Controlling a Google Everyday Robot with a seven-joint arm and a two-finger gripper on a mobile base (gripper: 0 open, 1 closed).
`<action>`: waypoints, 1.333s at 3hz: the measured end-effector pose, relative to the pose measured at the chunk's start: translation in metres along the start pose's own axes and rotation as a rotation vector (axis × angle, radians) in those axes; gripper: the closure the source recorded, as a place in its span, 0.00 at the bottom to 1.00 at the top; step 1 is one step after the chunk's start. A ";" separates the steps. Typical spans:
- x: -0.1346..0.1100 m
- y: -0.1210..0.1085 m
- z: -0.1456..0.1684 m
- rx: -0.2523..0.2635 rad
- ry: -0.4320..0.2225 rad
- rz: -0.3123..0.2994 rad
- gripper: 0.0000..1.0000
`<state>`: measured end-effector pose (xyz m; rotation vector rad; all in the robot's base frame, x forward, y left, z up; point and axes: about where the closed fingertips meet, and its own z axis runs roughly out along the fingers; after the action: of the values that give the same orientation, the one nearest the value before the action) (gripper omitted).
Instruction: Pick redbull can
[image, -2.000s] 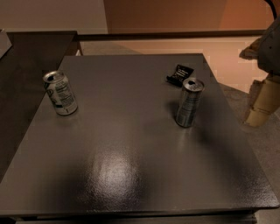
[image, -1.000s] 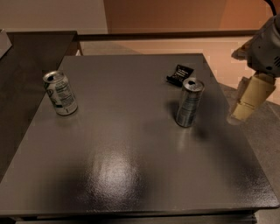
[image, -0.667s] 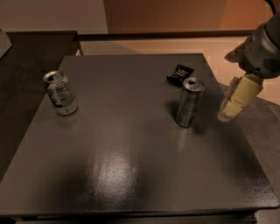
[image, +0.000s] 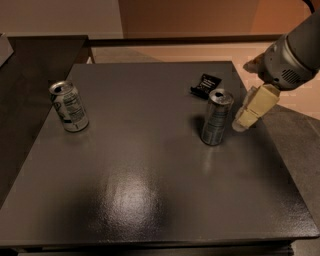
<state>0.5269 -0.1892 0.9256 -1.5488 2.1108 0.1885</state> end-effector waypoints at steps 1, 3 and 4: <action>-0.010 -0.002 0.014 -0.033 -0.044 -0.009 0.00; -0.019 0.017 0.029 -0.125 -0.090 -0.023 0.00; -0.021 0.026 0.030 -0.158 -0.106 -0.030 0.18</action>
Offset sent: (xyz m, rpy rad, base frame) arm 0.0082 0.0331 -0.0303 0.1135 0.0787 0.0834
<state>0.5171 -0.1505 0.9048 -1.6214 2.0299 0.4269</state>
